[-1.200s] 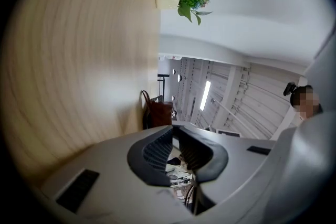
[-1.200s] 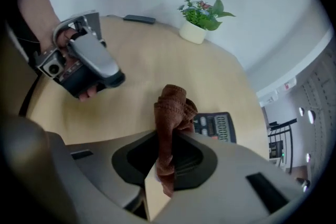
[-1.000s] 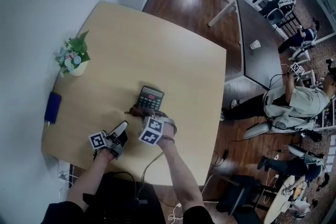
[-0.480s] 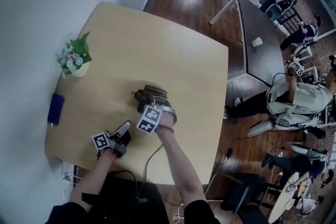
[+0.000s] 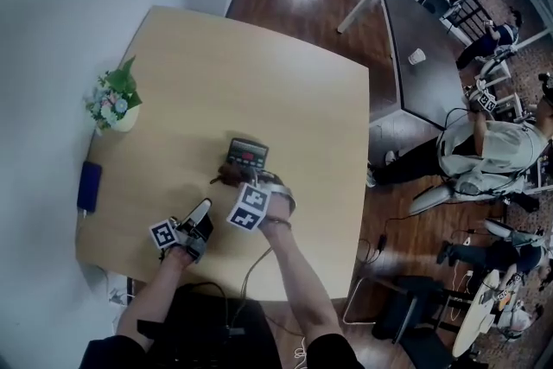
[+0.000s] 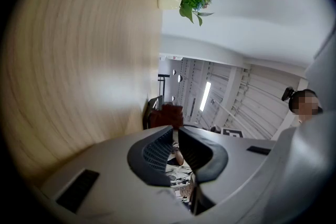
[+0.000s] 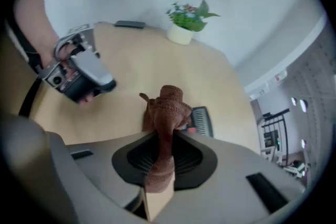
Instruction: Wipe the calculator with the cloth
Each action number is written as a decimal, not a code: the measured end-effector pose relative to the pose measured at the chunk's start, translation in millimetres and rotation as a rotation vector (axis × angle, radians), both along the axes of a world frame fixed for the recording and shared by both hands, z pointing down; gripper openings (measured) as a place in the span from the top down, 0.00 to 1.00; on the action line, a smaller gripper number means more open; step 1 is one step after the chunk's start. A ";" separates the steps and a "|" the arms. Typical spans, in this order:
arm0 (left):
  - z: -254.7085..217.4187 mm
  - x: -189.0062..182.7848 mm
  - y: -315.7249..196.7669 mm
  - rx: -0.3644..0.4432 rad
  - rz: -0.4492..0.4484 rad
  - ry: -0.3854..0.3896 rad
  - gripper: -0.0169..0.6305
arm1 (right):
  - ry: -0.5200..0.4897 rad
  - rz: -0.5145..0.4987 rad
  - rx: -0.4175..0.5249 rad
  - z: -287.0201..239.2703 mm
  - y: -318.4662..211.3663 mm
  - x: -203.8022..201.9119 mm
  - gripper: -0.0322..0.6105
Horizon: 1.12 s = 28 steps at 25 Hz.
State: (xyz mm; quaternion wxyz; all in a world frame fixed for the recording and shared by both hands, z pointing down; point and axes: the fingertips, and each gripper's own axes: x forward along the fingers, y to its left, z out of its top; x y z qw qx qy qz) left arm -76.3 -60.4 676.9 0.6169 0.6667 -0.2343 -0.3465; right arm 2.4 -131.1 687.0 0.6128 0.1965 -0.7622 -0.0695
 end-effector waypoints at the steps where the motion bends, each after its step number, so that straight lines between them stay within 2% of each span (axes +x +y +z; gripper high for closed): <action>1: 0.4 0.1 0.0 0.003 0.000 -0.002 0.91 | -0.012 0.042 0.050 -7.5 -24.5 4.2 0.85; 3: 0.6 0.6 0.1 0.004 0.000 -0.005 0.91 | -0.026 0.099 0.100 -9.8 -60.1 8.9 0.85; 6: 1.4 2.3 1.3 -0.002 -0.002 -0.004 0.91 | -0.001 0.082 0.066 9.6 -64.0 6.0 0.85; 10: 1.5 2.1 1.5 -0.004 0.002 -0.012 0.91 | 0.069 -0.039 0.041 22.4 -11.8 -10.0 0.85; 13: -0.1 0.6 0.1 0.000 0.001 -0.011 0.92 | 0.086 -0.124 -0.037 33.3 41.0 -20.3 0.85; 15: 1.2 0.0 -0.2 0.000 0.001 -0.012 0.92 | 0.060 -0.143 -0.112 38.3 68.8 -19.0 0.85; 17: 2.3 -0.1 -1.0 0.002 0.003 -0.014 0.92 | 0.016 -0.106 -0.142 33.9 73.0 -7.2 0.85; 19: 3.3 -0.3 -1.2 0.002 0.004 -0.016 0.92 | -0.019 -0.034 -0.103 20.8 50.4 12.1 0.85; 24: 3.2 1.0 0.1 -0.004 0.004 -0.020 0.92 | -0.051 0.137 0.132 -17.6 -51.2 54.8 0.85; 26: 2.0 2.2 0.4 0.001 0.006 -0.026 0.93 | -0.039 0.142 0.163 -16.8 -73.2 57.1 0.85; 28: 1.7 2.8 0.4 0.002 0.006 -0.030 0.93 | -0.001 0.095 0.145 -3.8 -73.8 51.6 0.85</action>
